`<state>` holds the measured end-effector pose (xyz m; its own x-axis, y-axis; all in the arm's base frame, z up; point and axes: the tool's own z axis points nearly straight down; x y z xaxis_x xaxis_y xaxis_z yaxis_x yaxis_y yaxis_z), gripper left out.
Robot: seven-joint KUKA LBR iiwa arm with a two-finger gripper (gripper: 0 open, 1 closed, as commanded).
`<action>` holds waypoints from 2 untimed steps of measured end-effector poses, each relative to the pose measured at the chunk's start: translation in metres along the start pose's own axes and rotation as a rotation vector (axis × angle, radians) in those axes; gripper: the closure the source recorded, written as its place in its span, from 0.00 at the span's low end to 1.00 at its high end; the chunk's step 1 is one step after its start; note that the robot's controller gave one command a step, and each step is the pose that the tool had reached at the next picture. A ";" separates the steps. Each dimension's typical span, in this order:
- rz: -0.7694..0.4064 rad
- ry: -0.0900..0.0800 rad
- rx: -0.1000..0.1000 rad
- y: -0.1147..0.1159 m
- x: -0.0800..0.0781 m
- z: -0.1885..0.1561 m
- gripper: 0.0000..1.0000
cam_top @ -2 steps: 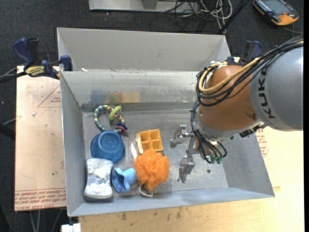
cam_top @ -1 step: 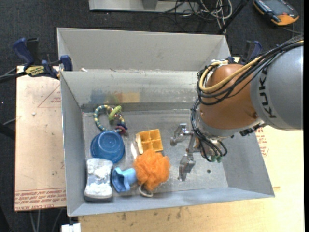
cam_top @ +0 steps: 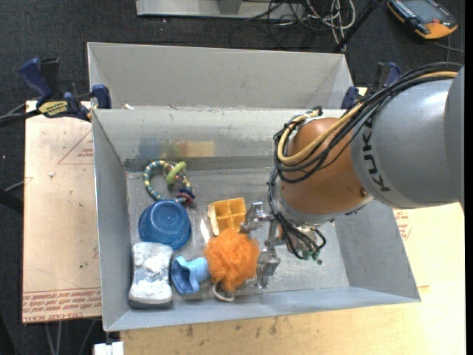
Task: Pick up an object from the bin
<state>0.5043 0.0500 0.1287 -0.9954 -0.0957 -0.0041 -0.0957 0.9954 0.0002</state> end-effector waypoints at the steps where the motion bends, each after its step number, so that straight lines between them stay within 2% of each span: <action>1: -0.146 0.007 -0.001 0.033 0.000 0.002 0.00; 2: -0.178 0.001 -0.001 0.040 -0.001 -0.002 0.00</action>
Offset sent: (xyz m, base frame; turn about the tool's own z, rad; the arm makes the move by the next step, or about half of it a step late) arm -0.0106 0.0534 -0.0283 -0.3846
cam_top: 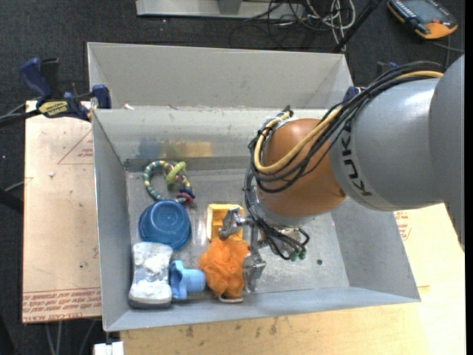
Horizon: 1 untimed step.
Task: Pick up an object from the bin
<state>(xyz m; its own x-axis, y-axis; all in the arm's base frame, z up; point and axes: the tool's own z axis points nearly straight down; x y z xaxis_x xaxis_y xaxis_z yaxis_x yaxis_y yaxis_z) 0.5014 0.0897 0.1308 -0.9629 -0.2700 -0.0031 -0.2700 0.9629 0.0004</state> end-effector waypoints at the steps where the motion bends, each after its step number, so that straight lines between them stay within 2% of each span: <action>1: -0.255 -0.015 0.004 0.037 -0.001 0.054 0.00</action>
Offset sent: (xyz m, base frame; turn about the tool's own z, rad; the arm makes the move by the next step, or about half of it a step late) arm -0.0232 0.0615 -0.0608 -0.3140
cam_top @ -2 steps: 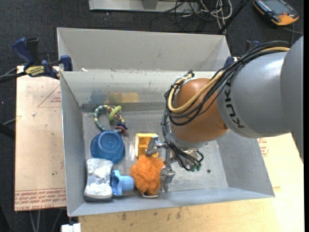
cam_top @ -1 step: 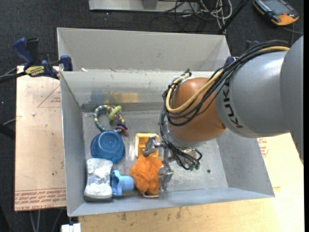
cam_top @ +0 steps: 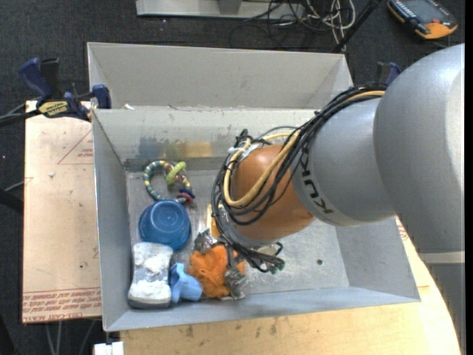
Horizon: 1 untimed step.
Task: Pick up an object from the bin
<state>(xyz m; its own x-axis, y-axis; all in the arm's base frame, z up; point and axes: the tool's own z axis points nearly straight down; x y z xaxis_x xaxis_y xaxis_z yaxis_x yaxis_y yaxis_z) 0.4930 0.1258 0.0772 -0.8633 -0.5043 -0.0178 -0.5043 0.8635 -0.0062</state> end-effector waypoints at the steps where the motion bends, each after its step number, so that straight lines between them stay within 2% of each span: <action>1: -0.054 -0.012 0.001 0.026 -0.009 0.001 1.00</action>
Offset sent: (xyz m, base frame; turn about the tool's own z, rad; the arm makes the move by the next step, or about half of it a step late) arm 0.0000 0.0000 0.0000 0.0000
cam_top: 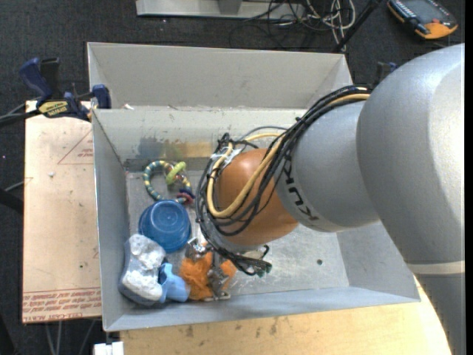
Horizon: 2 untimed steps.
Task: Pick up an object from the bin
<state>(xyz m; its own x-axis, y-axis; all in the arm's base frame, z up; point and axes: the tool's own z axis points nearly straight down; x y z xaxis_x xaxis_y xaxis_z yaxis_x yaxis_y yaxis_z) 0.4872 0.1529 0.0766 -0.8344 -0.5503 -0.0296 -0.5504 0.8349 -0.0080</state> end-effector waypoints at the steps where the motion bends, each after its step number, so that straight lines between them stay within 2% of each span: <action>1: 0.000 0.000 0.000 0.000 0.000 0.000 1.00; 2: 0.001 0.005 -0.001 0.000 0.000 -0.003 1.00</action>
Offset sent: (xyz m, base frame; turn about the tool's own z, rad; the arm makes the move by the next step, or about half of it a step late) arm 0.0000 0.0001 0.0230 0.0001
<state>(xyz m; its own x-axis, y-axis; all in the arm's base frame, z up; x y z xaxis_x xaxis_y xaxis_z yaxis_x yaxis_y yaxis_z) 0.4871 0.1529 0.0792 -0.8349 -0.5498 -0.0249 -0.5498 0.8353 -0.0069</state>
